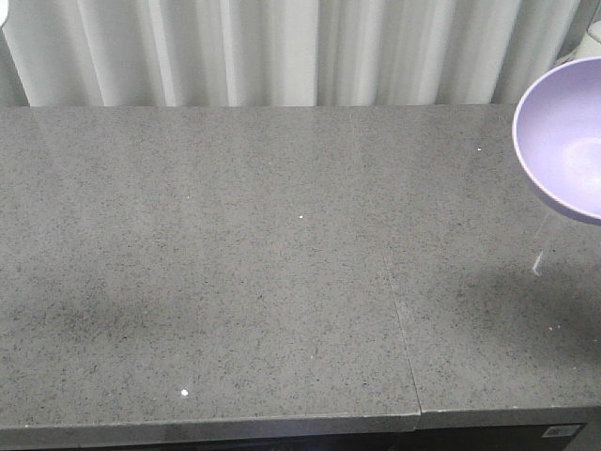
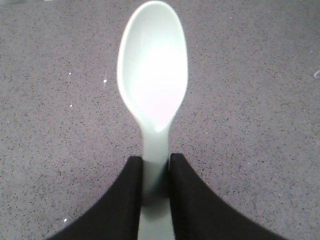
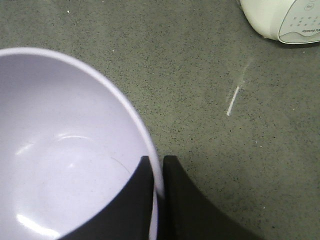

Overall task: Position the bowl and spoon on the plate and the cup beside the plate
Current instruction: 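Lift the lavender bowl with the right gripper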

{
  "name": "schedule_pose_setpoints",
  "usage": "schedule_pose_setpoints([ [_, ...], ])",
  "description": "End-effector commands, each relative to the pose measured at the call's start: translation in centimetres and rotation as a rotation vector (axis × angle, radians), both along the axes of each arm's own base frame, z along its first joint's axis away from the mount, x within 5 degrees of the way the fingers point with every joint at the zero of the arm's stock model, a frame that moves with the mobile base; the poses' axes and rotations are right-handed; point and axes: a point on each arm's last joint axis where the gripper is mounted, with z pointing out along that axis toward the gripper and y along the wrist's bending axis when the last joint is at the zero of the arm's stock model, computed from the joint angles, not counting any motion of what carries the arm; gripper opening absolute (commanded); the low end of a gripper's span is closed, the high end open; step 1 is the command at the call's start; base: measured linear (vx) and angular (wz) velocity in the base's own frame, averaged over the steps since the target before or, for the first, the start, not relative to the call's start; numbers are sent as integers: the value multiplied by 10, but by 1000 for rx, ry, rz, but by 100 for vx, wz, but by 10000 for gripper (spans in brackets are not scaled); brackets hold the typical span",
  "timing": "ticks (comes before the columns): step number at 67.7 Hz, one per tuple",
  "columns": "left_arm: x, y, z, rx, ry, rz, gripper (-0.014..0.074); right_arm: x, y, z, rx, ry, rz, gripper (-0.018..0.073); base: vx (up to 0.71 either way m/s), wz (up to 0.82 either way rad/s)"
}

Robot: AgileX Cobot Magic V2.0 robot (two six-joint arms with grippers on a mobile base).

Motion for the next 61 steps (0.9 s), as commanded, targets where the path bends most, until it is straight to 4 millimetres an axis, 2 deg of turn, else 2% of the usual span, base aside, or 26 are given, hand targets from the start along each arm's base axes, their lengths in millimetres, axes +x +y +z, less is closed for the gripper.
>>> schedule_pose_setpoints([
  [1,-11,1,16,-23,-79,-4,-6,-3,-2,16,-15,-108,-1,-11,0,0],
  [61,-11,1,16,-23,-79,-4,-6,-3,-2,16,-15,-106,-1,-11,0,0],
])
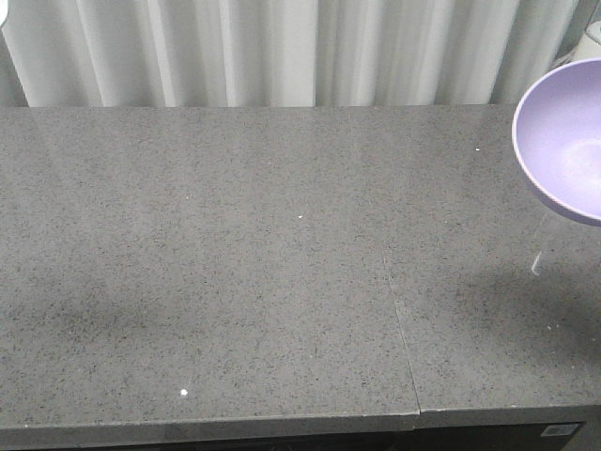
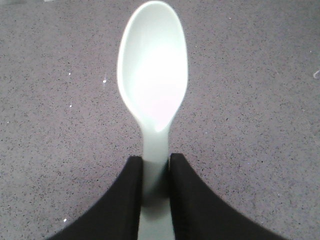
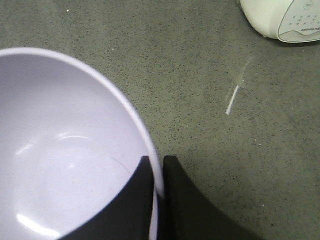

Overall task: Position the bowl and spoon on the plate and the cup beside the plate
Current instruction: 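Lift the lavender bowl with the right gripper, then drive the base, holding spoon and bowl, toward the pale blue plate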

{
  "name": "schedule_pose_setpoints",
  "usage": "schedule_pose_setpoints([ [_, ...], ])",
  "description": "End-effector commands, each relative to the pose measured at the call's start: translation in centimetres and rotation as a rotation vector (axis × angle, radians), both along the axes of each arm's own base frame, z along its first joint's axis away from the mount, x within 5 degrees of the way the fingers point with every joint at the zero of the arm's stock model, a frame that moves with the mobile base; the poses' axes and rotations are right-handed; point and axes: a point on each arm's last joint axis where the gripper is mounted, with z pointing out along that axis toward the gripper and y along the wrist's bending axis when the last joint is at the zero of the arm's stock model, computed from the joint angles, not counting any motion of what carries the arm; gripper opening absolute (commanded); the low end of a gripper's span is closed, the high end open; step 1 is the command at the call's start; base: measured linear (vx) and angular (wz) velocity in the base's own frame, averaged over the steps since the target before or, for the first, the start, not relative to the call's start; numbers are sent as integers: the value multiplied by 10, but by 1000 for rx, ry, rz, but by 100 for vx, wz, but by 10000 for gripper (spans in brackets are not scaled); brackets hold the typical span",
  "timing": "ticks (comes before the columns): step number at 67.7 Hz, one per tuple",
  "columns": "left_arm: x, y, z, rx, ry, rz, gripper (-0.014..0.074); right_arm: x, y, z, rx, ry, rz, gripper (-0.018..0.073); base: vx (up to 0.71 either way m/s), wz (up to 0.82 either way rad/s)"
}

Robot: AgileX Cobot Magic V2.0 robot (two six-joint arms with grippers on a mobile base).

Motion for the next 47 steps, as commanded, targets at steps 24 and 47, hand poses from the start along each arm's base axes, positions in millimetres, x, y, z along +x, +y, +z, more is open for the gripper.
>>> schedule_pose_setpoints([
  [24,-11,1,16,-23,-79,-4,-6,-3,-2,17,-15,-109,0,-11,-1,-4],
  [47,-11,1,16,-23,-79,-4,-6,-3,-2,17,-15,-109,0,-11,-2,-14],
])
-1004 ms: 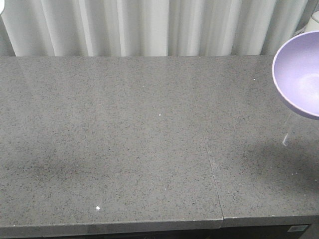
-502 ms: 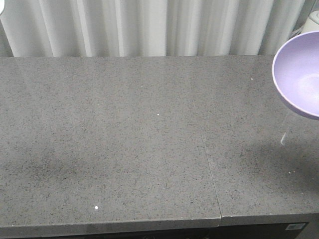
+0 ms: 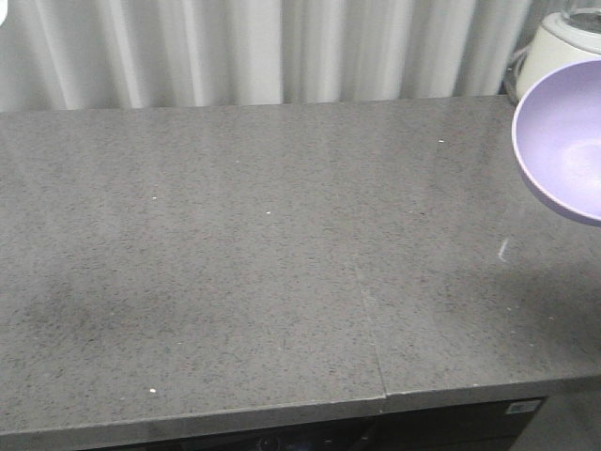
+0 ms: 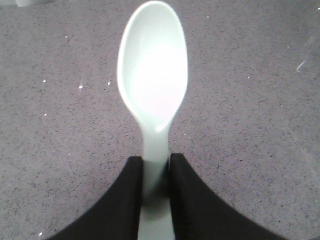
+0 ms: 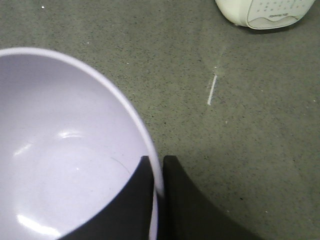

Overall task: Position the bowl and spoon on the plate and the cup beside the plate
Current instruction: 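Drive the base, holding spoon and bowl, toward the pale blue plate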

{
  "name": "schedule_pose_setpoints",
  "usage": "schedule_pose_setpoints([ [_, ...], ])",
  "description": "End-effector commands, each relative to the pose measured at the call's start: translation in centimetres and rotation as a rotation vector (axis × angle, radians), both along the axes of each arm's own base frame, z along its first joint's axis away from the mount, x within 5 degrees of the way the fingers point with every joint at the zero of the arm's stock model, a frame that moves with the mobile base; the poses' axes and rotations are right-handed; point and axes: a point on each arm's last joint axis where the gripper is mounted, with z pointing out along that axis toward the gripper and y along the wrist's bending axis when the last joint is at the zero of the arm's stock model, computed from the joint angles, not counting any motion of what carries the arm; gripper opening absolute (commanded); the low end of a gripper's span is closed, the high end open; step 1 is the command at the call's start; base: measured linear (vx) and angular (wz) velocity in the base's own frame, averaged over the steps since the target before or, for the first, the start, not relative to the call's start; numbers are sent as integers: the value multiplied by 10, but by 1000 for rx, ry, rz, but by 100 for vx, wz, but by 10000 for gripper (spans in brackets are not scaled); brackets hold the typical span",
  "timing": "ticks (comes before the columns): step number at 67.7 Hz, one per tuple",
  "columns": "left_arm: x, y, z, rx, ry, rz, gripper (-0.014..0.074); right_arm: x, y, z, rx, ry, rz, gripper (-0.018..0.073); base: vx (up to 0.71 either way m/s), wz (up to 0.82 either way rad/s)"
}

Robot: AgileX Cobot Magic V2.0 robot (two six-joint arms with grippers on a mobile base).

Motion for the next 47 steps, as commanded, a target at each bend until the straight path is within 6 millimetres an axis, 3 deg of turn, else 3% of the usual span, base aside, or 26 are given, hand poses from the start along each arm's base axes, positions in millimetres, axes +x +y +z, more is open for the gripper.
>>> schedule_pose_setpoints([
  [1,-11,1,16,-23,-79,-4,-6,-3,-2,17,-15,-109,-1,-11,-1,-23],
  [47,-11,1,16,-23,-79,-4,-6,-3,-2,17,-15,-109,-1,-11,-2,-38],
])
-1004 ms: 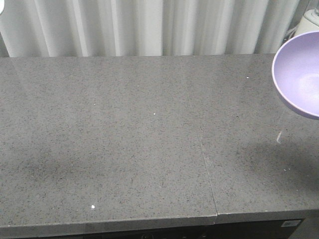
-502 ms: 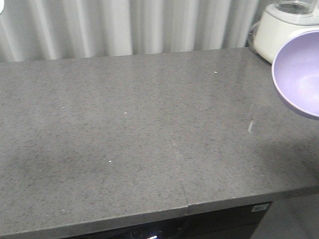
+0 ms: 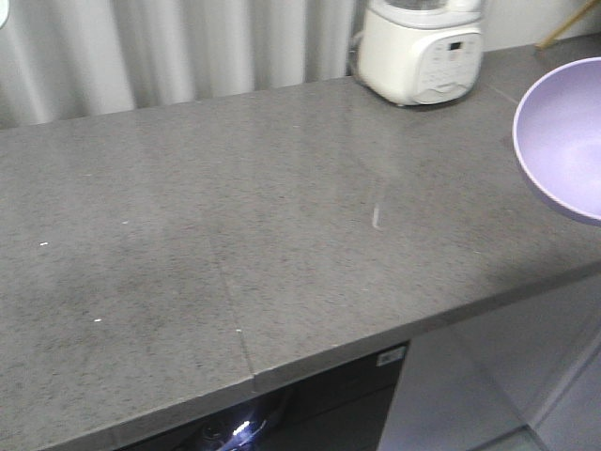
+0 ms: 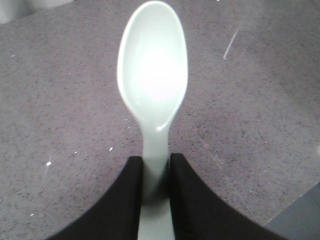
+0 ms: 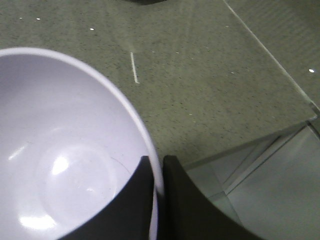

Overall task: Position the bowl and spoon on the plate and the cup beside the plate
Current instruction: 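Drive the base, holding spoon and bowl, toward the pale blue plate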

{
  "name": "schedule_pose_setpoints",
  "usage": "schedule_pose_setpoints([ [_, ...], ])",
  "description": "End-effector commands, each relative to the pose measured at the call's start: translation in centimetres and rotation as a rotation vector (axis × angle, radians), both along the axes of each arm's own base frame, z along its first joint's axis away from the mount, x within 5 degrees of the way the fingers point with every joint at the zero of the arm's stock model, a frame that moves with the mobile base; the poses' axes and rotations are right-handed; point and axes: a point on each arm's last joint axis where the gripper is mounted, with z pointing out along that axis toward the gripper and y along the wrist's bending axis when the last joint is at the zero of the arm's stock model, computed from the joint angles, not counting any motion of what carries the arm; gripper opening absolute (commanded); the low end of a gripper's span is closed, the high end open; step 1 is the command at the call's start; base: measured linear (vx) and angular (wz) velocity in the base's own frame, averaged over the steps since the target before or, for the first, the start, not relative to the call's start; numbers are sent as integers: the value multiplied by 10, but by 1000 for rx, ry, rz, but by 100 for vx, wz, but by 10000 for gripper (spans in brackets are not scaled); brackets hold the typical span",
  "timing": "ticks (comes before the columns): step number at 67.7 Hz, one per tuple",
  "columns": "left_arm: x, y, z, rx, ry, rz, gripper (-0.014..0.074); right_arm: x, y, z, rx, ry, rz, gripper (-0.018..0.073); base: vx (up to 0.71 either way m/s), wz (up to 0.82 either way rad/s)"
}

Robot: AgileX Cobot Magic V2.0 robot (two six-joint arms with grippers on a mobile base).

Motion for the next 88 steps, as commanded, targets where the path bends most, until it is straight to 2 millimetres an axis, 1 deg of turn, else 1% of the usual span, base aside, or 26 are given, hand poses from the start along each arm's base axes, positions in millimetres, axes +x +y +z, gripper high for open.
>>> schedule_pose_setpoints([
  [1,-11,1,16,-23,-79,-4,-6,-3,-2,17,-15,-109,-1,-11,-4,-43],
  [88,-11,1,16,-23,-79,-4,-6,-3,-2,17,-15,-109,-1,-11,-1,-34],
])
